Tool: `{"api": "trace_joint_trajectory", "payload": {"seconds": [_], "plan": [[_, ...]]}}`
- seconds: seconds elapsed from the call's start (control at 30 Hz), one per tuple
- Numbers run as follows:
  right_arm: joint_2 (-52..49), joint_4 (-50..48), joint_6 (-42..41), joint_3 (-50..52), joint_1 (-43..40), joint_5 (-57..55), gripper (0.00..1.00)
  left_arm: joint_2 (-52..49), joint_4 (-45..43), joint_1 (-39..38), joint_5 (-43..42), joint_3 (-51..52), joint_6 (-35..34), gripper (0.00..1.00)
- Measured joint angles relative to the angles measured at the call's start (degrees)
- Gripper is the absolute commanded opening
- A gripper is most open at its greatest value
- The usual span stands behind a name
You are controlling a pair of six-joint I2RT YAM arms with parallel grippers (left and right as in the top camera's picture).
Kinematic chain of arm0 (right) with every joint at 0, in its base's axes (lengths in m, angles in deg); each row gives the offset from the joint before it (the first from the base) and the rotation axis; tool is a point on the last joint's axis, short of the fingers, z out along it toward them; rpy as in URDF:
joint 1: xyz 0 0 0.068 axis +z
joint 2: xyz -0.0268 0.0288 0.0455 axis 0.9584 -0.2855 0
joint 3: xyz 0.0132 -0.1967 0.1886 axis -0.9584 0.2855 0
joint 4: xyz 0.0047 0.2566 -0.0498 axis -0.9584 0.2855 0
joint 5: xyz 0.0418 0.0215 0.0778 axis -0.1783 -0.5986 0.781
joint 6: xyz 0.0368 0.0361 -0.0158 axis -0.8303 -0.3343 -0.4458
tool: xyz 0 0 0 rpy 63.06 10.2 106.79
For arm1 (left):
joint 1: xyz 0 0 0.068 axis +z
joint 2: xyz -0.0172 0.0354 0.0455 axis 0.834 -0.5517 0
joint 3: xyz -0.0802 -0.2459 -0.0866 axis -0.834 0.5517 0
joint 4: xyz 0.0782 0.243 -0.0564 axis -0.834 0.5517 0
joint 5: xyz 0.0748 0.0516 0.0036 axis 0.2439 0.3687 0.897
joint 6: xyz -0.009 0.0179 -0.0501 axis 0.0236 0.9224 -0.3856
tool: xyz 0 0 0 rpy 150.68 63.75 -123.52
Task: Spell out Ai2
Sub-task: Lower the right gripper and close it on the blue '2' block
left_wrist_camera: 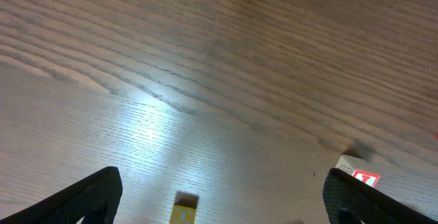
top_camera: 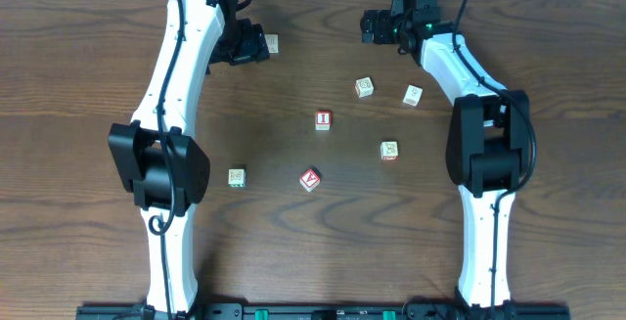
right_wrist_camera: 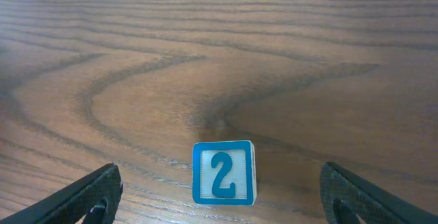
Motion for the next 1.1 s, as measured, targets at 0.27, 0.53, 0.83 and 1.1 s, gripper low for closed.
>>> {"api": "trace_joint_trajectory", "payload": {"seconds": [0.27,0.53,0.83,1.1], "plan": [[-1.8,0.2,0.2,0.0,0.4,-0.1,0.89,0.0,0.0,0.0,0.0,0.0,0.0,0.95],[-1.8,0.2,0.3,0.0,0.7,-0.2,0.71,0.0,0.0,0.0,0.0,0.0,0.0,0.95],[-1.8,0.5,0.6,0.0,0.7,-0.5,0.52,0.0,0.0,0.0,0.0,0.0,0.0,0.95],[-1.8,0.6,0.6,0.0,0.7,-0.5,0.42,0.0,0.0,0.0,0.0,0.0,0.0,0.95]]}}
